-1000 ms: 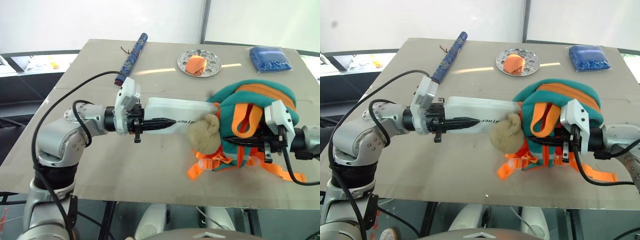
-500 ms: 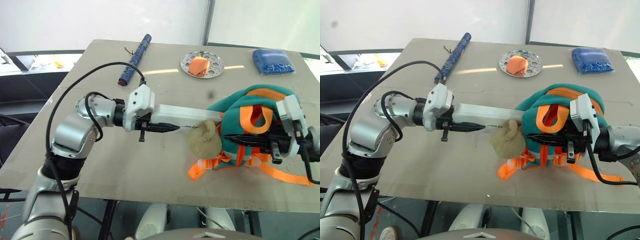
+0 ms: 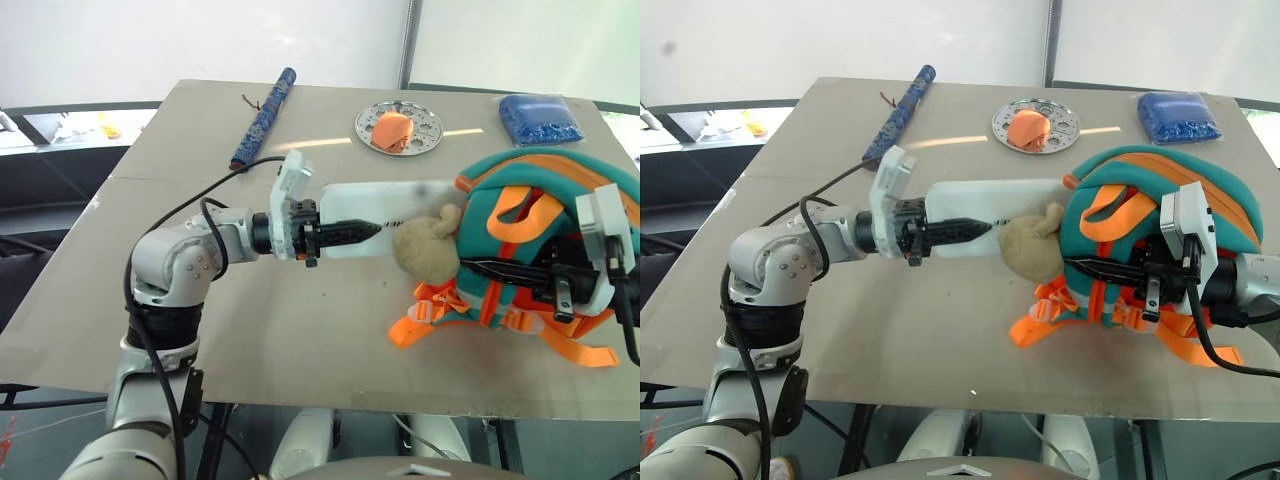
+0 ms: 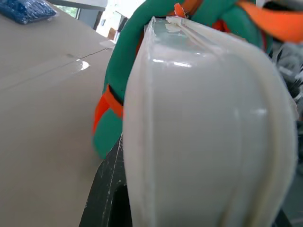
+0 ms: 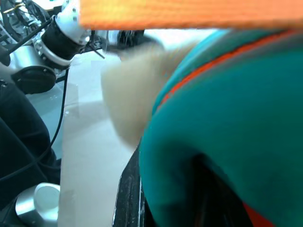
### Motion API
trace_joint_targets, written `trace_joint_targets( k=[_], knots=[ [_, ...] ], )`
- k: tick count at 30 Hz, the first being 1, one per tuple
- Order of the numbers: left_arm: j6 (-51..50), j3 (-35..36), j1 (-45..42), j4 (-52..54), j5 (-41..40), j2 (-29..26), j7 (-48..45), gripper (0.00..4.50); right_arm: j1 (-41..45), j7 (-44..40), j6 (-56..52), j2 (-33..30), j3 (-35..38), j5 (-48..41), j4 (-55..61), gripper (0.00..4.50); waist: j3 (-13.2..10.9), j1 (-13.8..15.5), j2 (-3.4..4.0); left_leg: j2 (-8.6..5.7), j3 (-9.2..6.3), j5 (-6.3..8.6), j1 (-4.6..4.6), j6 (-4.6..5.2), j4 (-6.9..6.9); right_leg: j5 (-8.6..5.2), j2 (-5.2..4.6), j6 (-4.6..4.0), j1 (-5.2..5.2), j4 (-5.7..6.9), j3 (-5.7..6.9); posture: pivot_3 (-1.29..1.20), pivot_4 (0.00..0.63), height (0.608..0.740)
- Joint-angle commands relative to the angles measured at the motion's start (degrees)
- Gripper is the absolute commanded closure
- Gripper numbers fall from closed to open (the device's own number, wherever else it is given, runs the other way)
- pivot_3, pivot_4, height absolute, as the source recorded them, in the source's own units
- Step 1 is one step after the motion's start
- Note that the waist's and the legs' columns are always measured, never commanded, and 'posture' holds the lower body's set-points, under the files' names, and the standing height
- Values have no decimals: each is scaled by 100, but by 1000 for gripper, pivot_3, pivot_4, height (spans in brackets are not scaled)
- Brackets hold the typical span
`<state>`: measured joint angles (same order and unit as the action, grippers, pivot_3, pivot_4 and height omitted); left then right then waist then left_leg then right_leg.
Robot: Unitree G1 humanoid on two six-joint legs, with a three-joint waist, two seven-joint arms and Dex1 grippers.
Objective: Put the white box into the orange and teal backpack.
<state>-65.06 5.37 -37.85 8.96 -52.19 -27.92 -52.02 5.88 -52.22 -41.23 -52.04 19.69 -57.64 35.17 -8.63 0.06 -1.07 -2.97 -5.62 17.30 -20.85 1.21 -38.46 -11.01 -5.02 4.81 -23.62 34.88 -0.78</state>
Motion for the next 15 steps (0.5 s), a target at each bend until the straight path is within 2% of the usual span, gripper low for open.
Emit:
trace_joint_targets(
  k=[1, 3, 7, 10, 15],
  knots=[
    [-255, 586, -329, 98, -950, 253, 212, 3433, 3, -41, 110, 5, -17, 25, 108, 4451, -1, -28, 1, 0, 1, 0, 0, 0, 0, 0, 0, 0, 0, 0, 0, 0, 150, 733],
    [-219, 547, -309, 176, -901, 260, 255, 3433, 13, 21, 89, 63, 33, -61, 34, 4451, -1, -31, 1, 1, 0, 0, 0, 0, 0, 0, 0, 0, -1, 0, -1, 0, 150, 733],
    [373, -16, 17, 826, -398, -17, -246, 3433, 39, 77, 169, 75, 87, 92, -44, 4451, -1, -28, 2, 1, 4, 0, -1, -2, 4, 0, -1, -1, -4, -4, -5, 0, 150, 733],
    [1397, -695, 281, 1126, 482, -434, -875, 3433, 298, 258, 354, 342, 21, 138, -158, 4451, -2, -21, 4, 1, 10, 0, 0, -3, 9, 0, -2, -2, -6, -8, -10, 0, 150, 733],
    [2941, -1633, 368, 1079, 1828, -596, -1320, 3433, 634, 221, 288, 456, -245, 126, -195, 4451, -3, 34, 7, 1, 21, 0, 3, -3, 8, 0, -2, -3, -5, -8, -18, 0, 150, 733]
  ],
)
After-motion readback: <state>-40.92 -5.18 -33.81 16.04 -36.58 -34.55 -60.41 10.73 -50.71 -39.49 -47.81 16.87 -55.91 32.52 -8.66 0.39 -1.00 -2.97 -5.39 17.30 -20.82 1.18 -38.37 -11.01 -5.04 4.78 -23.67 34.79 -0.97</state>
